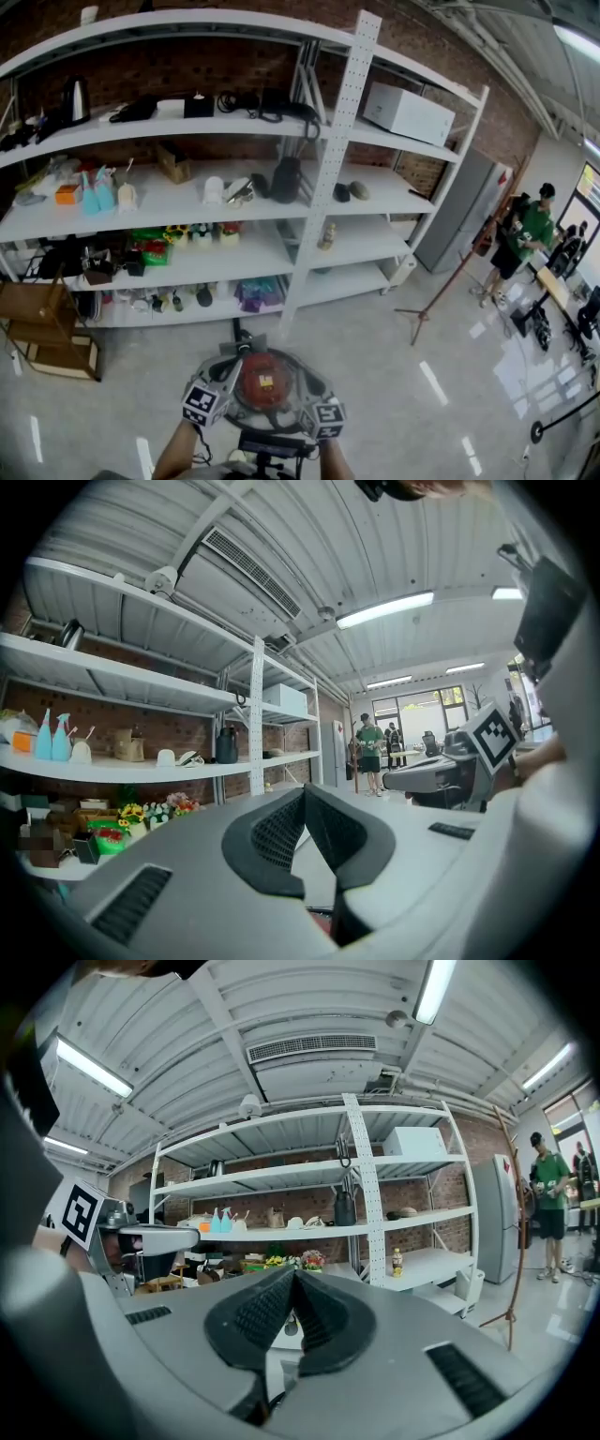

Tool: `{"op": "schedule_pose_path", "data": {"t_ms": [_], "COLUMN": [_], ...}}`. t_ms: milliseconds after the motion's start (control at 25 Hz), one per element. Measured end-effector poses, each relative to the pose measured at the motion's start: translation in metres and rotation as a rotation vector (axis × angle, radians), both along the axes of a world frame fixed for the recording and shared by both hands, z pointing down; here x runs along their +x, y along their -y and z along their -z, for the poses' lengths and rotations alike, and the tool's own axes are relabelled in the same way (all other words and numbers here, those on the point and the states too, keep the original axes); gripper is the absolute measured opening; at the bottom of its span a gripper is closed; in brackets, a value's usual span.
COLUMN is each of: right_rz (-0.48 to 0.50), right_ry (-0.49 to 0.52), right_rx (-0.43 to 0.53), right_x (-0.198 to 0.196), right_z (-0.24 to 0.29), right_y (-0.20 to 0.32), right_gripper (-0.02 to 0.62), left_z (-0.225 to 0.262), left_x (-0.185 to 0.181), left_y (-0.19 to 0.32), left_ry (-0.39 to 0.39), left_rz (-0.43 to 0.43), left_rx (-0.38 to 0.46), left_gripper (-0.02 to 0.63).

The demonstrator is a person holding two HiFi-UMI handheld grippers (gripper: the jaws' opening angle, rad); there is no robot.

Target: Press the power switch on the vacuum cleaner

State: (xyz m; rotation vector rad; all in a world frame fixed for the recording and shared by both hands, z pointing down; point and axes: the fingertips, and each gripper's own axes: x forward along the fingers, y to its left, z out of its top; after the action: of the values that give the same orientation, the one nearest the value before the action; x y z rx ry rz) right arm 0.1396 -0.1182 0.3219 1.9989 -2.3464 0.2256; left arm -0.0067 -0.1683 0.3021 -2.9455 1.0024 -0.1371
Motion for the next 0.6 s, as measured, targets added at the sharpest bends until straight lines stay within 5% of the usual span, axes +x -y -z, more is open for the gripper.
{"op": "schedule_pose_path", "data": {"t_ms": [600], "right_rz": [0.005], "right_ry": [-0.004], "right_rx": [0.026], "right_x": [-0.011], "right_z": [0.005], "right_y": [-0.025], "right_gripper": [0.002], "left_z": [0.003], "left_x": [-0.007], "left_y": [-0.016], "left_ry": [-0.012], "left_rz": [-0.012], "left_rx": [0.011], "left_gripper": [0.008]}}
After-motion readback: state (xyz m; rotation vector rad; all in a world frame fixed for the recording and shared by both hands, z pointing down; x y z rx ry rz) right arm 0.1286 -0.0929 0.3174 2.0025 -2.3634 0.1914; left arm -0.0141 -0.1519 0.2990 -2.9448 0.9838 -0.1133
